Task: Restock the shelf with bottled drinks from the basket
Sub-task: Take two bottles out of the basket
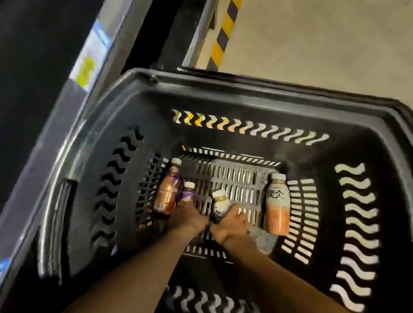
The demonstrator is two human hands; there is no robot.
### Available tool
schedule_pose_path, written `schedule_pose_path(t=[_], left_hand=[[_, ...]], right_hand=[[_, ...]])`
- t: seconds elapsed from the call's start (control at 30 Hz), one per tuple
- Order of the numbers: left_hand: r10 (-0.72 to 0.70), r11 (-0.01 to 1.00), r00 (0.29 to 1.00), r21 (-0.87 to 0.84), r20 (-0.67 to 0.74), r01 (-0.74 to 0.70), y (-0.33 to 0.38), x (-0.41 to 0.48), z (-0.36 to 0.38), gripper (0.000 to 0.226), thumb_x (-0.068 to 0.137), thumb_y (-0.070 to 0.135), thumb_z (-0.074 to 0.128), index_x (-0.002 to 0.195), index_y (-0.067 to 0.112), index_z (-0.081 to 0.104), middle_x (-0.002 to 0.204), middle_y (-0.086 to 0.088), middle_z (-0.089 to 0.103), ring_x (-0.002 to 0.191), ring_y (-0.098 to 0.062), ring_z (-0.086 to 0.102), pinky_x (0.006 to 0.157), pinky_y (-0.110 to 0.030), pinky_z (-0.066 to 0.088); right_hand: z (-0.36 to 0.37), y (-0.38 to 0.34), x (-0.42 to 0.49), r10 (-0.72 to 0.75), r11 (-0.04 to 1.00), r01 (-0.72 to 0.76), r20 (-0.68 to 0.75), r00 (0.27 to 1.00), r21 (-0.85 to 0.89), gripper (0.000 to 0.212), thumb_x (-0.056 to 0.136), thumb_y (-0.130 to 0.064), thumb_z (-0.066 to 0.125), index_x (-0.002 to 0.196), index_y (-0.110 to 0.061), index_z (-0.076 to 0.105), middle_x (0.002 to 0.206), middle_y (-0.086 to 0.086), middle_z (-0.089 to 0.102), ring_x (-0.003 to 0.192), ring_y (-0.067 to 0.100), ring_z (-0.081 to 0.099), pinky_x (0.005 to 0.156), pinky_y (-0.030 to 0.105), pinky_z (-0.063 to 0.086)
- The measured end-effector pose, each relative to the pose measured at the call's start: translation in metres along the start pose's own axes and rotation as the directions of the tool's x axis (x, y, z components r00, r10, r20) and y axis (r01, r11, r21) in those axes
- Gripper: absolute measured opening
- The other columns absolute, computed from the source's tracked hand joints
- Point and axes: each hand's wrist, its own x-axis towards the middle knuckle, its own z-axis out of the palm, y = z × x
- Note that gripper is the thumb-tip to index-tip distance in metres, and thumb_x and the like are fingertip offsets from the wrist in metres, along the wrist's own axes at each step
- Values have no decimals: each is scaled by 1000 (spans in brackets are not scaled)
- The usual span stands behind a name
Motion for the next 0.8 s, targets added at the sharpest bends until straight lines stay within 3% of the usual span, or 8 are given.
schedule_pose_path(t=[0.13,0.27,0.33,0.4,0.47,0.53,0.67,0.8], left_hand=[[11,993,993,115,-121,3,0,22,14,55,86,39,70,132,19,47,125,-7,57,112,-28,59,71,-35,39],[-11,996,996,84,-91,19,0,12,13,80,75,41,81,138,16,37,132,-10,57,117,-30,58,90,-40,47],[4,998,998,65,-65,0,3,-15,1,75,72,40,82,131,19,41,124,-5,59,110,-26,59,91,-37,48],[-6,990,1000,-140,5,7,9,-55,-18,57,76,34,80,120,20,47,110,4,54,98,-15,53,86,-30,43],[20,911,996,-413,88,19,18,-109,-46,52,78,29,80,119,15,50,108,3,56,96,-14,54,91,-33,46],[70,807,994,-590,81,-9,33,-174,-83,54,77,25,80,122,15,53,106,-3,63,93,-20,62,90,-39,51],[186,650,982,-747,-27,-143,73,-324,-190,31,83,15,72,101,31,52,102,-3,64,89,-18,63,82,-34,52],[246,495,955,-826,-164,-269,101,-492,-298,24,87,21,70,102,30,54,101,-2,68,88,-22,69,82,-41,57]], right_hand=[[19,15,29,-16,994,37,-200,980,100,82,80,-49,73,143,-21,29,135,11,52,123,31,52,100,51,48],[-7,32,32,-68,934,90,-75,995,346,67,79,-35,78,131,-25,38,128,5,60,115,26,59,97,47,51],[-30,37,7,-90,861,89,-23,996,501,66,81,-30,79,135,-23,41,125,2,62,105,19,58,90,36,49],[-60,41,-35,-95,781,92,-28,995,617,61,80,-29,81,129,-28,45,116,-4,63,99,13,56,87,31,47],[-97,42,-90,-121,699,130,-63,991,703,42,80,-21,82,106,-31,51,103,-8,66,91,8,63,84,27,51],[-140,39,-156,-135,640,151,-83,987,753,38,79,-20,81,105,-29,54,101,2,72,89,16,71,83,37,59],[-244,8,-305,-201,605,275,-191,961,748,36,78,-26,78,110,-20,62,98,6,74,90,25,73,79,40,60],[-348,-34,-466,-356,569,452,-290,888,687,29,80,-20,78,102,-18,60,88,4,70,74,19,68,66,36,56]])
